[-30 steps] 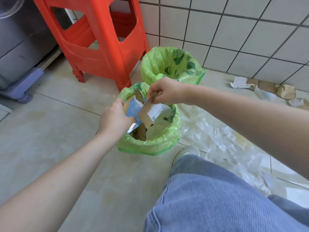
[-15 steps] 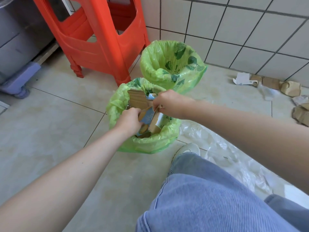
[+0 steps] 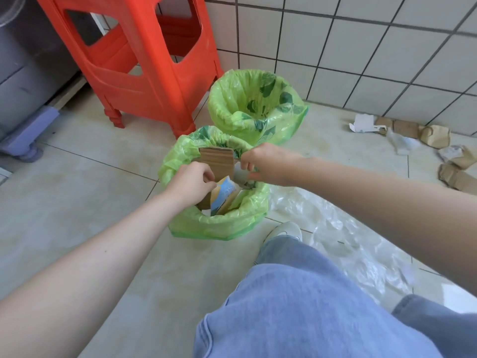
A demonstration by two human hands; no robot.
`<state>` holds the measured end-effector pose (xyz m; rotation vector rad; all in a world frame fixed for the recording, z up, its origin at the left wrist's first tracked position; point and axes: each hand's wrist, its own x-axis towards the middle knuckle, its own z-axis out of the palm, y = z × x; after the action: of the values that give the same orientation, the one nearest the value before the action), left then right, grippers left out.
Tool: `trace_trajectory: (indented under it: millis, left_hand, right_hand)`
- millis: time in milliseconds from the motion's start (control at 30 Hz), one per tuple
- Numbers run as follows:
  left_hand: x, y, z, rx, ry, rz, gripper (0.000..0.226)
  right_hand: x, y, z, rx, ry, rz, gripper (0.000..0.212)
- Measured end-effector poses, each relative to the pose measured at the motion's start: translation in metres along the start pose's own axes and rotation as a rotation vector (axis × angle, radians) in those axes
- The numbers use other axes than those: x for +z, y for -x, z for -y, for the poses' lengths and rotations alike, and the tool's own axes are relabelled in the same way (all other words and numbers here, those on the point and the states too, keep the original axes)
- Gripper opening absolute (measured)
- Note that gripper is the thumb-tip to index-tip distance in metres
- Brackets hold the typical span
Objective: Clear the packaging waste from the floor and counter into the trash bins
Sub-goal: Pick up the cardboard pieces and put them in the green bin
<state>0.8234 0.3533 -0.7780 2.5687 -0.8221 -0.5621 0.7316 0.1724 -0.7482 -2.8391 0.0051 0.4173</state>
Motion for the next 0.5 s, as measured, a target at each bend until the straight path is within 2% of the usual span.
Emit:
trace_trajectory:
  millis: [200, 333, 500]
  left_hand:
    - [-0.021, 0.013, -0.042, 0.097, 0.094, -0.08, 0.007]
    - [-0.013, 0.017, -0.084, 0.186, 0.138, -0.041, 0.009]
    - [0.017, 0.005, -0.145, 0.331, 0.068, 0.071, 0.01]
  right_hand:
    - [-0.032, 0.044, -0.021, 0.057, 0.0, -0.012, 0.025]
    - [-0.041, 0.087, -0.052, 0.126, 0.063, 0.032, 0.027]
    - [-0.034, 0.146, -0.109, 0.252, 0.2, 0.163, 0.029]
